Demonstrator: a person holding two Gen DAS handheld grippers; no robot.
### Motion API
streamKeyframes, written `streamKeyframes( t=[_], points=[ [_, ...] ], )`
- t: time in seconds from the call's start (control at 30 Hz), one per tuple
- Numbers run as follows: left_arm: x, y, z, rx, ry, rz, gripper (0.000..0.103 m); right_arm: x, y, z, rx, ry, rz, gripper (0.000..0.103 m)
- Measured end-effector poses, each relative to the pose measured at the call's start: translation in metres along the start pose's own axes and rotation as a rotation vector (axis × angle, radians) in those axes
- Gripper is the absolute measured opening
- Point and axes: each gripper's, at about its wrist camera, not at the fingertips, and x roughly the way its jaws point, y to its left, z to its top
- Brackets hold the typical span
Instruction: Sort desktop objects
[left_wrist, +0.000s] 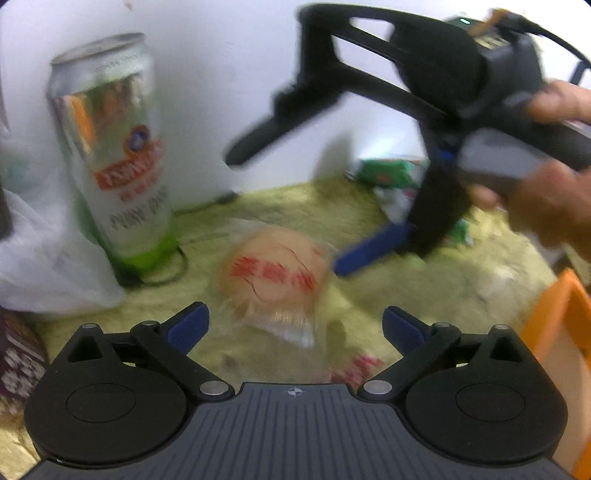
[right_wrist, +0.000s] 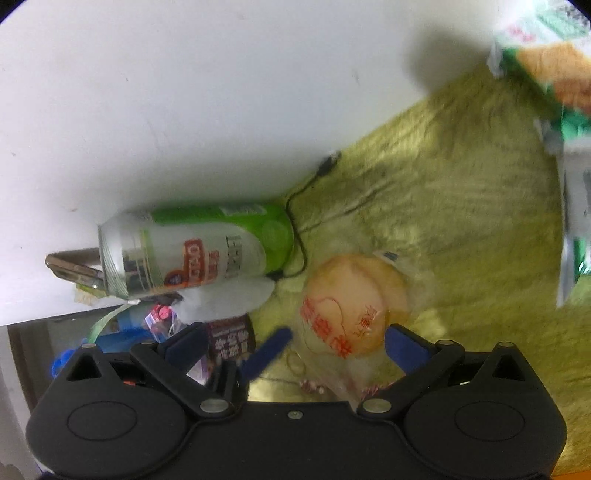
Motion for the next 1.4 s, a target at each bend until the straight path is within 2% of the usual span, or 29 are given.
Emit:
streamKeyframes(
  t=[0.07,0.17,0.23,0.3,0.5,0.8,1.03,1.17,1.4],
  points=[
    [-0.004,-0.001,0.000,-0.032,0.022,-0.071,0.101,-0.004,0.001,0.002,-0.010,-0.016,-0.008,0.103],
    [-0.017,0.000,0.002,-0.080,0.004,-0.126,0.101,-0.011,0.003,0.003,-0.033,-0.035,-0.028,0.103],
    [-0.023,0.003,0.004,-0.078,-0.043,-0.078,0.101,-0.017,0.003,0.004,-0.039,-0.036,-0.037,0.103],
    [-0.020,0.009,0.007,-0.099,-0.055,-0.034,0.101,-0.019,0.001,0.004,-0.039,-0.036,-0.041,0.103],
    [0.013,0.021,0.006,-0.171,0.022,0.016,0.101,-0.021,0.002,0.004,-0.049,-0.034,-0.054,0.103],
    [0.020,-0.013,-0.004,-0.117,0.050,-0.074,0.100,-0.009,0.012,0.004,-0.099,0.000,-0.065,0.103],
    [0.009,-0.039,-0.006,-0.044,0.071,-0.139,0.100,-0.013,0.018,0.004,-0.137,-0.010,-0.065,0.103],
    [-0.008,-0.038,-0.004,-0.063,0.033,-0.107,0.101,-0.024,0.019,0.004,-0.149,-0.031,-0.061,0.103],
    [-0.019,-0.014,0.003,-0.145,-0.063,0.033,0.100,-0.051,0.010,0.000,-0.150,-0.062,-0.074,0.103]
  ],
)
